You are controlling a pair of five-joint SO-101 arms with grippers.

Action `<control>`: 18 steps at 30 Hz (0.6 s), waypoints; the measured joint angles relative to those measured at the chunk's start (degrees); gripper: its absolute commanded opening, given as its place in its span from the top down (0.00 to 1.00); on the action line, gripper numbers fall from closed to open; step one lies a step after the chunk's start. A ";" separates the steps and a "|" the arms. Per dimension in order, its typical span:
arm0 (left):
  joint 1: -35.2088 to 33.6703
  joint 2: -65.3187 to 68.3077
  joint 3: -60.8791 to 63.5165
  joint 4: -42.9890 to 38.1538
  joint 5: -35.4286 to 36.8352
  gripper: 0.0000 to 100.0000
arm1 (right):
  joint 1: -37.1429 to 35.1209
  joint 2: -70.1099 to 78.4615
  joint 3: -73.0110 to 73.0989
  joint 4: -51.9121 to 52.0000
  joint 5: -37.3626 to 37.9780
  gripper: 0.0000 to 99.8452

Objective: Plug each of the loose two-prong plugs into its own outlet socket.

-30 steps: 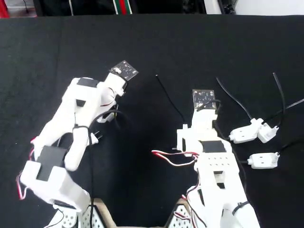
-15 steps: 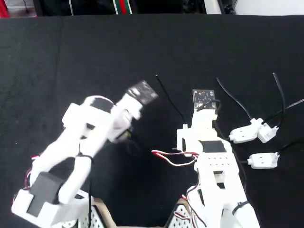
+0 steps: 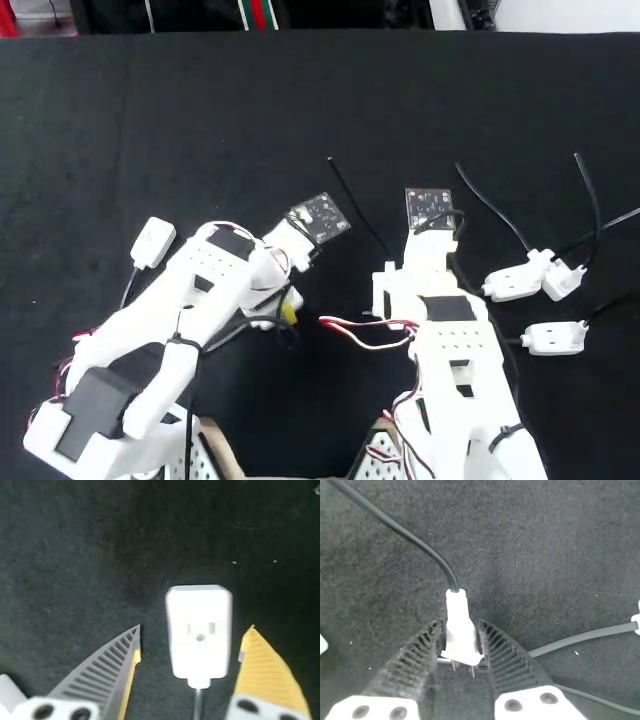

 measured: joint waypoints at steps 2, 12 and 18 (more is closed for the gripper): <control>-1.58 0.00 0.00 -0.44 -0.18 0.68 | 0.00 0.00 0.00 0.00 0.00 0.99; -7.47 0.00 0.00 -3.34 -5.71 0.74 | 0.00 0.00 0.00 0.00 0.00 0.99; -10.64 0.00 -0.35 -4.31 -7.03 0.75 | 0.00 0.00 0.00 0.00 0.00 0.99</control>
